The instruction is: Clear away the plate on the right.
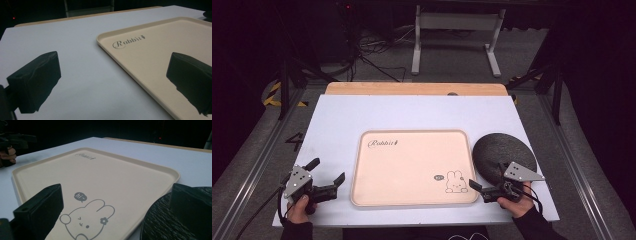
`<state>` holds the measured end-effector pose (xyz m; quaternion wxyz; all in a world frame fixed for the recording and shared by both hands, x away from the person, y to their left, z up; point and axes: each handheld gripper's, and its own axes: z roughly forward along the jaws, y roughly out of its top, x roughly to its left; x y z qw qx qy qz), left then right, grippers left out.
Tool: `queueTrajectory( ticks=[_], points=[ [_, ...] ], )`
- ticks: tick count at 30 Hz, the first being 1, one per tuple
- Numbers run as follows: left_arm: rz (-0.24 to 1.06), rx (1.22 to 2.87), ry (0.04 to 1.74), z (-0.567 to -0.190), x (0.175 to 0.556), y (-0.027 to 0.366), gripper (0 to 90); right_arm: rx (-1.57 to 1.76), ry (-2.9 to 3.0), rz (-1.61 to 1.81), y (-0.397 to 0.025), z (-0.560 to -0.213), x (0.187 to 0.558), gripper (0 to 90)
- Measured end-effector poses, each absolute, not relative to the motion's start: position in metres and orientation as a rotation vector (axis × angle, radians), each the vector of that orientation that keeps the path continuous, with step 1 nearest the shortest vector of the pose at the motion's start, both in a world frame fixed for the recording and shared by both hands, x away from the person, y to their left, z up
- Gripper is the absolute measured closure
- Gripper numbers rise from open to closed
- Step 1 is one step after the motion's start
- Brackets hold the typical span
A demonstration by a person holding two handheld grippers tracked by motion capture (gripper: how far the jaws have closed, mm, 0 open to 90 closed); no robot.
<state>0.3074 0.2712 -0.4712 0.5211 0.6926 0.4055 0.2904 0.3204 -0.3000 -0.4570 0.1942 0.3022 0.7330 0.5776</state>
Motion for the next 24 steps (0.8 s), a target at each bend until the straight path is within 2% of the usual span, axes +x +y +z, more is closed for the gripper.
queueTrajectory(
  ticks=[15,24],
  points=[
    [0.695,1.663,0.975,-0.471,0.308,0.271,0.2,0.696,2.066,1.503,-0.294,-0.447,0.312,0.0],
    [0.694,1.665,0.979,-0.471,0.308,0.271,0.2,0.671,1.978,1.473,-0.315,-0.436,0.31,0.3]
  ],
)
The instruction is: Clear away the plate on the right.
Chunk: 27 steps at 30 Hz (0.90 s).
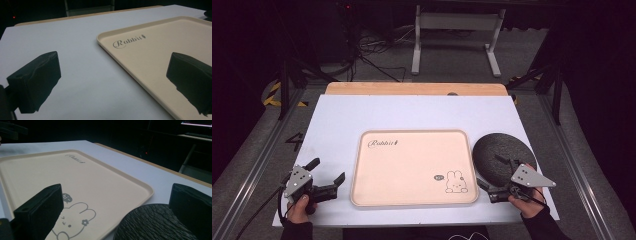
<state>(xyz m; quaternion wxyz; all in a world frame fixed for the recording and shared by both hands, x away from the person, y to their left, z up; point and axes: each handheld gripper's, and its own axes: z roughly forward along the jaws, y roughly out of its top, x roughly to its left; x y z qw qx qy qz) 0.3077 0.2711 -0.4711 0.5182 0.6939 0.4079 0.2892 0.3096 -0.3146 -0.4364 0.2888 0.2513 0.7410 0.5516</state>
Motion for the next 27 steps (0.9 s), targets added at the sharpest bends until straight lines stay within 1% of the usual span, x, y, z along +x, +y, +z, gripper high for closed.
queueTrajectory(
  ticks=[5,21,27],
  points=[
    [0.694,1.665,0.978,-0.471,0.308,0.271,0.2,0.649,1.949,1.441,-0.323,-0.434,0.309,0.3],
    [0.698,1.663,0.982,-0.471,0.308,0.271,0.2,0.469,1.876,1.185,-0.339,-0.432,0.301,0.0],
    [0.699,1.664,0.986,-0.471,0.308,0.271,0.2,0.363,1.853,1.023,-0.351,-0.43,0.294,0.0]
  ],
)
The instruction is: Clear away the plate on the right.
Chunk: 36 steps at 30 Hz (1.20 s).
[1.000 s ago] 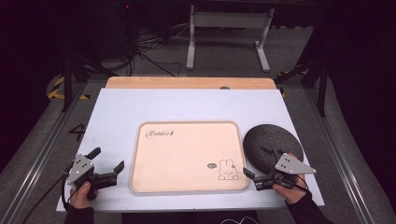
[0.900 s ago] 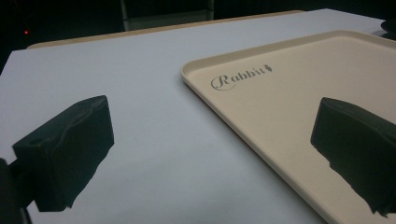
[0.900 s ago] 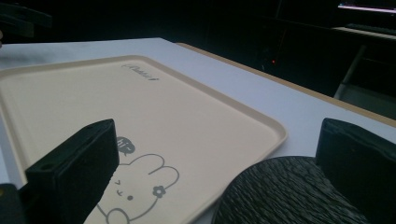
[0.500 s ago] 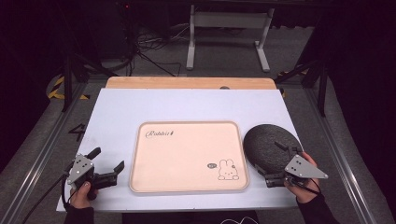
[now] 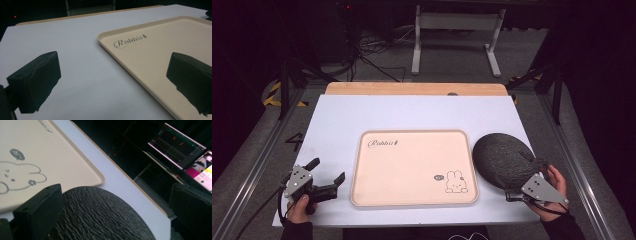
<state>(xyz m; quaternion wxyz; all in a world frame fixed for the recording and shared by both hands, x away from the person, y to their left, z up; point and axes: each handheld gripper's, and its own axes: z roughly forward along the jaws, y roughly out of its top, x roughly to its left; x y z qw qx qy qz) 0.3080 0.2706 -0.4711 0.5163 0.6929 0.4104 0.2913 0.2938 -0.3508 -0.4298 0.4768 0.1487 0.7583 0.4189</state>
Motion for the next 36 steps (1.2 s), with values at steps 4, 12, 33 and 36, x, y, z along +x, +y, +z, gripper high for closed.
queueTrajectory(
  ticks=[4,12,33,36],
  points=[
    [0.697,1.665,0.991,-0.471,0.309,0.27,0.2,0.3,1.843,0.943,-0.355,-0.432,0.292,0.0],
    [0.716,1.668,0.996,-0.471,0.307,0.269,0.2,0.201,1.846,0.809,-0.356,-0.438,0.288,0.0],
    [0.724,1.664,0.98,-0.471,0.306,0.269,0.2,0.046,1.853,0.566,-0.366,-0.449,0.263,0.0],
    [0.72,1.663,0.978,-0.471,0.306,0.269,0.2,0.021,1.85,0.537,-0.365,-0.45,0.26,0.0]
  ],
)
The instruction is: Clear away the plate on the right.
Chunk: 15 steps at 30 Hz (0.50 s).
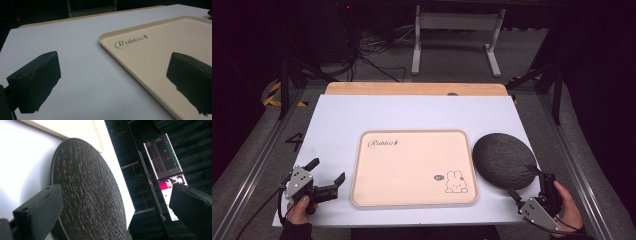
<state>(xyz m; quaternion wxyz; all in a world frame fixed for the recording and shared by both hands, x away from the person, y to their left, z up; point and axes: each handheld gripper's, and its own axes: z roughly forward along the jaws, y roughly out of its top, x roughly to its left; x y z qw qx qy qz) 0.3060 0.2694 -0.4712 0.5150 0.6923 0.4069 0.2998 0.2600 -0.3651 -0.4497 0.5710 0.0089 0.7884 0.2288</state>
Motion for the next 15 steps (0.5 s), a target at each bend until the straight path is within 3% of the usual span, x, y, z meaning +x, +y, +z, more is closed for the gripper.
queueTrajectory(
  ticks=[15],
  points=[
    [0.695,1.654,0.953,-0.4715,0.3057,0.2718,0.2,-0.055,1.86,0.419,-0.3652,-0.4586,0.253,0.0]
  ],
)
